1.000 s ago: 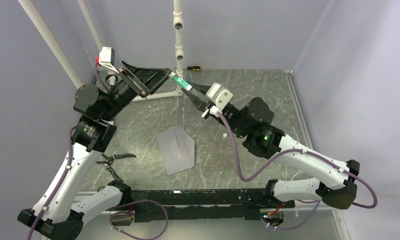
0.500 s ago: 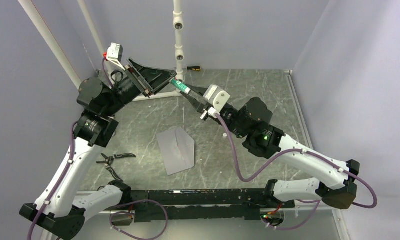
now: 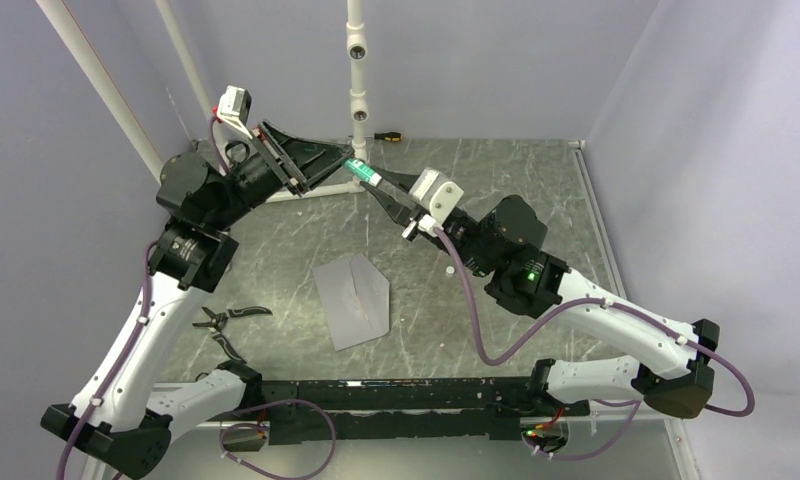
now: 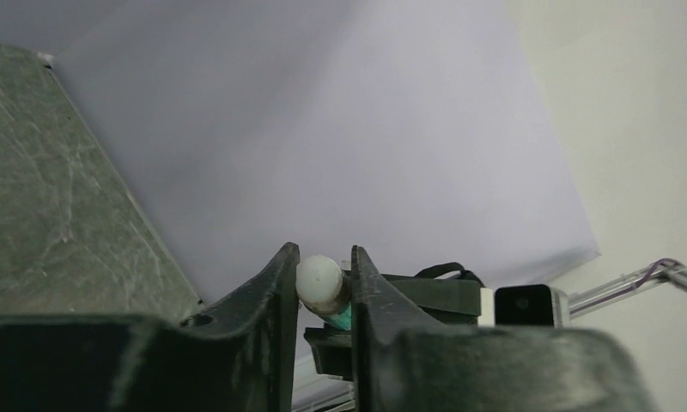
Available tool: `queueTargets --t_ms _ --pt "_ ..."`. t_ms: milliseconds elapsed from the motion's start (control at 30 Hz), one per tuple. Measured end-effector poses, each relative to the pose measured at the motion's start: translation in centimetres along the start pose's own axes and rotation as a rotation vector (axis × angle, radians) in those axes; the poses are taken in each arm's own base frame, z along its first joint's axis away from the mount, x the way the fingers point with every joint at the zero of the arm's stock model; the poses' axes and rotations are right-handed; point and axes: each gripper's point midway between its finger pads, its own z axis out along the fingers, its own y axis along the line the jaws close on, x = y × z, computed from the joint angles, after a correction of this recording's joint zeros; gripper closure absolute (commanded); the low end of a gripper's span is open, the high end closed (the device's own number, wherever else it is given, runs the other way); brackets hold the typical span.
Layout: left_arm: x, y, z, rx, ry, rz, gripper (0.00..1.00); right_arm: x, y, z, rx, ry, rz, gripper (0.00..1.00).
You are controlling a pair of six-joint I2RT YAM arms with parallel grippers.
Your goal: Place the letter into the envelope and seal it
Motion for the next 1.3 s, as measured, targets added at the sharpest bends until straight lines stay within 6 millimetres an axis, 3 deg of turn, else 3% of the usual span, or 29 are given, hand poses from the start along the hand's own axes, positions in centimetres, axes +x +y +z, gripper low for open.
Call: queueTargets --t_ms 67,133,167,300,367,467,667,933,1100,1300 --pt "0.0 0.0 0.0 0.0 0.0 -0.017 0.95 0.2 0.1 0.0 -0.001 0.005 0.0 1.0" --pt "-0.1 -0.1 0.0 0.001 -0.003 -0.029 0.97 0.4 0.1 0.1 -0.002 0.011 -0.001 0.95" --pt "-0.1 -0.2 0.0 0.001 -0.005 -0.036 0.97 0.5 0.2 0.2 -0.002 0.013 -0.001 0.89" --pt "-0.2 -0.3 0.1 0.003 -0.006 -0.085 0.97 0.2 0.1 0.2 0.002 -0.004 0.0 0.48" --pt "-0.1 -0.4 0.2 0.014 0.003 -0.127 0.97 -0.2 0.1 0.3 0.009 -0.033 0.008 0.39" --pt "0.6 0.3 0.3 0.03 0.026 -0.217 0.98 -1.0 0.0 0.5 0.01 -0.077 0.012 0.34" --pt "0.9 1.7 1.0 0.035 0.033 -0.375 0.97 -2.7 -0.2 1.3 0.019 -0.172 0.019 0.36" --pt "0.1 -0.3 0.6 0.152 0.014 -0.443 0.98 -2.1 0.3 2.2 0.005 -0.201 0.024 0.33" --pt "0.1 -0.5 0.5 0.173 0.016 -0.471 0.98 -2.3 -0.3 2.2 0.021 -0.214 0.028 0.54" --pt "-0.2 -2.0 0.1 0.231 0.016 -0.475 0.97 -2.1 -0.2 2.3 0.005 -0.215 0.013 0.55"
